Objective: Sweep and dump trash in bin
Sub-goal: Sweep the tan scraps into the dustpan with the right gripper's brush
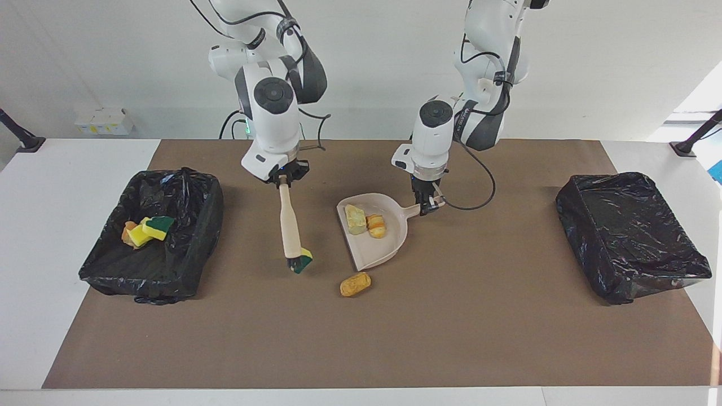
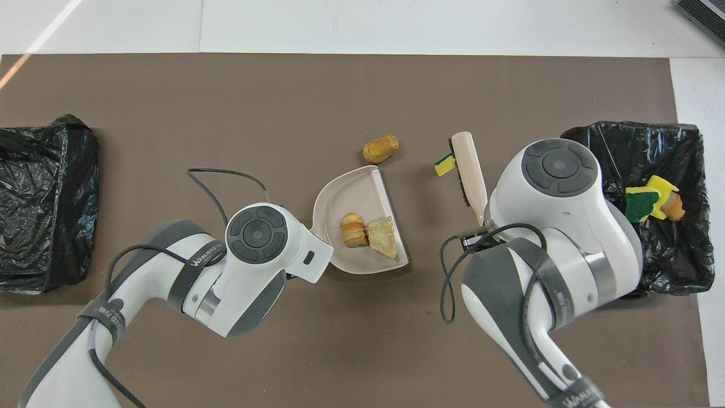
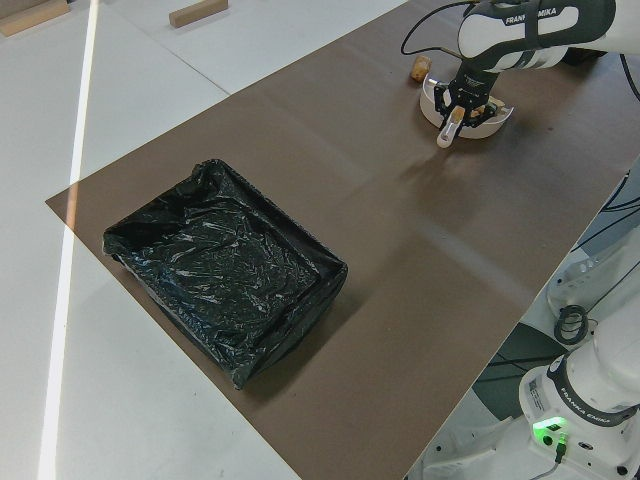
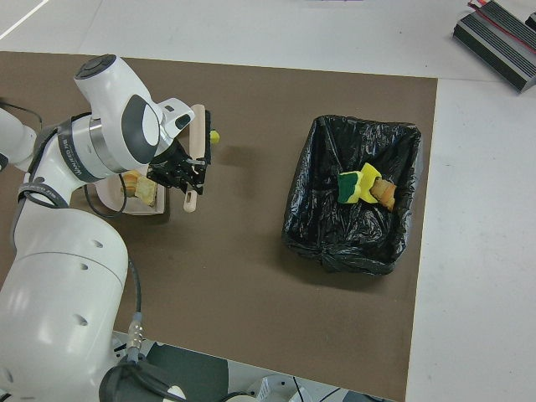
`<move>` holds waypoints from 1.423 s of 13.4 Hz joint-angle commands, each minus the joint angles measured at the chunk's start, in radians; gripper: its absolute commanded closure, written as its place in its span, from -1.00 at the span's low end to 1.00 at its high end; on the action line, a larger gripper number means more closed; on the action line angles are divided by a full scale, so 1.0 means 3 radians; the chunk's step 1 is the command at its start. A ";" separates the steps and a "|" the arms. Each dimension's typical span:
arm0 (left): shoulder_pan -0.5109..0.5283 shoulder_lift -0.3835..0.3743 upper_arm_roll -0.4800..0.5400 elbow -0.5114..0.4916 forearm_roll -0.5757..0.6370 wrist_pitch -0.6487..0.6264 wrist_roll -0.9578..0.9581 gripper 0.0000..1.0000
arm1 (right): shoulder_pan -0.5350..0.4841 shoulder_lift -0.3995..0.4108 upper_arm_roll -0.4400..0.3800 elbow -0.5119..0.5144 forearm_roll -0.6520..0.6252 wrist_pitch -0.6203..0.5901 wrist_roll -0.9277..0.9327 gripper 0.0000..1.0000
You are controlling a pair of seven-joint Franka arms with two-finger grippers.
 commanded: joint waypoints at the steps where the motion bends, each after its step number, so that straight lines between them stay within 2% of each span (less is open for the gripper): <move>1: 0.0043 0.0044 0.0012 0.0142 -0.0011 -0.0381 -0.0182 1.00 | -0.0015 0.0382 0.0042 0.0384 -0.0123 0.0067 -0.0112 1.00; 2: 0.0049 0.0069 0.0012 0.0254 -0.0011 -0.0555 -0.0209 1.00 | 0.0000 0.0515 0.0042 0.0456 -0.0113 0.0082 -0.0122 1.00; 4: 0.0049 0.0110 0.0017 0.0439 0.0004 -0.0826 -0.0280 1.00 | 0.0041 0.0710 0.0057 0.0457 -0.0006 0.0367 -0.0142 1.00; 7: 0.0074 0.0177 0.0058 0.0598 0.0030 -0.1083 -0.0576 1.00 | 0.0057 0.0721 0.0067 0.0432 0.0718 0.0338 -0.0137 1.00; 9: 0.0120 0.0187 0.0063 0.0603 0.0050 -0.1033 -0.0608 1.00 | 0.0036 0.0696 0.0062 0.0406 0.1342 0.0221 -0.0137 1.00; 11: 0.0186 0.0248 0.0069 0.0603 0.0096 -0.0935 -0.0592 1.00 | 0.0051 0.0599 0.0067 0.0335 0.1635 -0.0018 -0.0102 1.00; 13: 0.0187 0.0253 0.0068 0.0593 0.0096 -0.0853 -0.0587 1.00 | 0.0041 0.0385 0.0062 0.0217 0.2089 -0.0121 -0.0096 1.00; 14: 0.0192 0.0259 0.0068 0.0593 0.0096 -0.0838 -0.0587 1.00 | 0.0031 0.0288 0.0057 0.0212 0.2187 -0.0208 -0.0076 1.00; 16: 0.0207 0.0259 0.0068 0.0583 0.0096 -0.0797 -0.0587 1.00 | -0.0121 0.0149 0.0057 0.0257 0.2453 -0.0428 -0.0035 1.00; 18: 0.0207 0.0259 0.0068 0.0583 0.0096 -0.0787 -0.0587 1.00 | -0.0189 0.0072 0.0037 0.0380 0.2358 -0.0536 -0.0065 1.00; 19: 0.0212 0.0259 0.0068 0.0583 0.0096 -0.0787 -0.0587 1.00 | -0.0143 0.0087 0.0042 0.0385 0.1836 -0.0440 -0.0137 1.00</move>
